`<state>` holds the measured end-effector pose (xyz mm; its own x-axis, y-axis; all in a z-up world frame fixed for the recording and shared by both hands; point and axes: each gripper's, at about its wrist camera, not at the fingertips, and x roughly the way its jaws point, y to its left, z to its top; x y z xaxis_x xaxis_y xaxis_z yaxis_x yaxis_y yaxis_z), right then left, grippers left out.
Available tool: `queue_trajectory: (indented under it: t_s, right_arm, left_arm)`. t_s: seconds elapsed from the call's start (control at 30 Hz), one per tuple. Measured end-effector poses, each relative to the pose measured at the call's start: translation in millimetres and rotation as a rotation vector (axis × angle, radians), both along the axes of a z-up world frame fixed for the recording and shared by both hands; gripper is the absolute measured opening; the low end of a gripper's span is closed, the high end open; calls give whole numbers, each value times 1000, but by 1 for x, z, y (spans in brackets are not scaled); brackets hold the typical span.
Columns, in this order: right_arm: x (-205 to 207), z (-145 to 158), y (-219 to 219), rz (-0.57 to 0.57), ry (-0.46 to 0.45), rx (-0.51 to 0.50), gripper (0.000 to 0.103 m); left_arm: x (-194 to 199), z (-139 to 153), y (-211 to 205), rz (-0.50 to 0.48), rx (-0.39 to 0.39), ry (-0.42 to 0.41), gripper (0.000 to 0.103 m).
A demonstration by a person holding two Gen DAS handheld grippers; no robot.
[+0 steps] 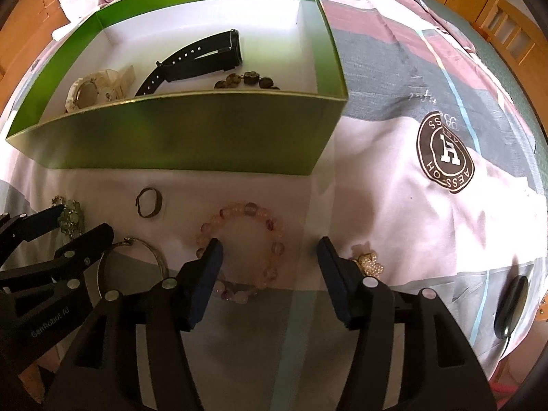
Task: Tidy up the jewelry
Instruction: 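Close the right tool on the pink bracelet while the left closes on the green brooch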
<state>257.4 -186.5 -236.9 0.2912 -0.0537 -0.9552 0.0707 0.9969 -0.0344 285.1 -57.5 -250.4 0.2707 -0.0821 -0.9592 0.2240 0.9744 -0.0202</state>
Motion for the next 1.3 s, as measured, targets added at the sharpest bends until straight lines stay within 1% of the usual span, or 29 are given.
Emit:
queue_trajectory:
  t_s: [1.3]
  right_arm:
    - [-3, 1, -1, 20, -4, -15, 59]
  left_arm:
    - [2, -1, -2, -5, 5, -16, 67]
